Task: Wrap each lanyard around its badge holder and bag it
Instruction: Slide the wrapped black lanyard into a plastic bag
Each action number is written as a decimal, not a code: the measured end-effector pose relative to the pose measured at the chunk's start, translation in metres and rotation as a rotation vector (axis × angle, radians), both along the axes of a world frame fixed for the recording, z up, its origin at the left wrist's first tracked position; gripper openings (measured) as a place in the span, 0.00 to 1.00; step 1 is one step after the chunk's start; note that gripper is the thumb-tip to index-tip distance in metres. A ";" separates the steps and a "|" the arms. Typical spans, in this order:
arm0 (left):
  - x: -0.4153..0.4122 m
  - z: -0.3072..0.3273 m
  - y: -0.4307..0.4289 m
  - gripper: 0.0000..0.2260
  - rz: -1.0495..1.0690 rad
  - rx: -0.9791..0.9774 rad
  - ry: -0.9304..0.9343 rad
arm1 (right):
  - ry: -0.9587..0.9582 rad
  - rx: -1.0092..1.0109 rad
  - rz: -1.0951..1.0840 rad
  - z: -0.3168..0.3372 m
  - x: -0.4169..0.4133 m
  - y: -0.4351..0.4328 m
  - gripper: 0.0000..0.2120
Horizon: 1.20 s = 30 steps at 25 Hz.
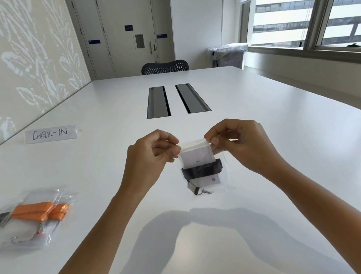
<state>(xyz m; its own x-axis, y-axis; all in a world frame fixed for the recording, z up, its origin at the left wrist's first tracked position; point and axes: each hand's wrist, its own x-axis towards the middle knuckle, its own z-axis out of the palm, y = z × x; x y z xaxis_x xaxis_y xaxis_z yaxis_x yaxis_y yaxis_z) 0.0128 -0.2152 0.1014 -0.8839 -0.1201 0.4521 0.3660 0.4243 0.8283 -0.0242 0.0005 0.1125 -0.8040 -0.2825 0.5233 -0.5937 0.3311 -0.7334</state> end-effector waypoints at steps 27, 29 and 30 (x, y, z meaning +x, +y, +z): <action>0.008 -0.003 0.021 0.05 0.170 0.083 0.117 | -0.206 -0.142 0.090 -0.007 0.009 -0.012 0.04; 0.010 -0.003 0.018 0.04 0.180 0.046 0.143 | -0.219 -0.193 0.078 -0.004 0.009 -0.010 0.04; 0.012 -0.005 0.015 0.04 0.179 0.014 0.132 | -0.223 -0.214 0.073 -0.004 0.009 -0.009 0.05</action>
